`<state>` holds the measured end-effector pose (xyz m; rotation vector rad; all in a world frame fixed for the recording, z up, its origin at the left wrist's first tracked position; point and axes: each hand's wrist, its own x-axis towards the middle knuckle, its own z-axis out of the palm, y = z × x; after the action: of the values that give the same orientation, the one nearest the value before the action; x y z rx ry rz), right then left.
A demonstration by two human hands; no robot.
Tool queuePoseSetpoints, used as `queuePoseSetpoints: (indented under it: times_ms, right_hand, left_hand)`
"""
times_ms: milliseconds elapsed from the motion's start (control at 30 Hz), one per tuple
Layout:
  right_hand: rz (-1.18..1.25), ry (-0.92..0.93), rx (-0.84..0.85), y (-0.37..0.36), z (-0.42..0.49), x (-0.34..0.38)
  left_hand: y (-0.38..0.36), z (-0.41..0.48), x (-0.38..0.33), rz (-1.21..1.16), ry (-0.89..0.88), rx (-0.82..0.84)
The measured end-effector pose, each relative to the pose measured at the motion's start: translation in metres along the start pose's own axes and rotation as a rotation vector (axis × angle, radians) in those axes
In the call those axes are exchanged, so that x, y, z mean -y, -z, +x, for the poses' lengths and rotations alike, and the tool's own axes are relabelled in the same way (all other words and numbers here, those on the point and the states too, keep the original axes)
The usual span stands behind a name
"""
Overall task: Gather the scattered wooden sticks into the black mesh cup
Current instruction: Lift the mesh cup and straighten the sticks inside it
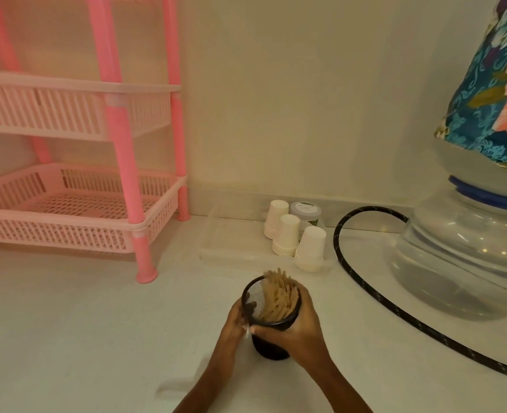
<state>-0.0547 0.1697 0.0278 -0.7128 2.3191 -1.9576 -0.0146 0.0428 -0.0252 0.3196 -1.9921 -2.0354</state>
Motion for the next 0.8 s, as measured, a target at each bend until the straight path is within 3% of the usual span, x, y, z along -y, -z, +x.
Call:
queuePoseSetpoints:
  times_ms: [133,400,500,600,700,800]
  right_hand:
    - [0.073,-0.033,-0.055,-0.003,0.003,-0.002]
    - [0.045,-0.069,0.022,-0.001,0.007,0.003]
    - [0.058,-0.07,-0.068,0.001,0.007,0.002]
    - [0.005,-0.058,0.011,0.0,0.002,-0.002]
    - [0.067,-0.122,-0.061,0.002,0.0,-0.001]
    - [0.047,-0.126,0.013,0.0,-0.002,0.001]
  left_hand:
    - [0.003,0.001,0.004,-0.005,0.005,0.024]
    - [0.005,-0.001,0.001,-0.145,-0.049,0.004]
    - [0.005,-0.003,-0.002,-0.088,-0.037,0.033]
    - [0.004,-0.003,-0.006,-0.116,0.019,-0.021]
    - [0.003,-0.003,-0.006,-0.048,0.021,0.027]
    - [0.003,0.0,-0.005,-0.101,0.045,-0.017]
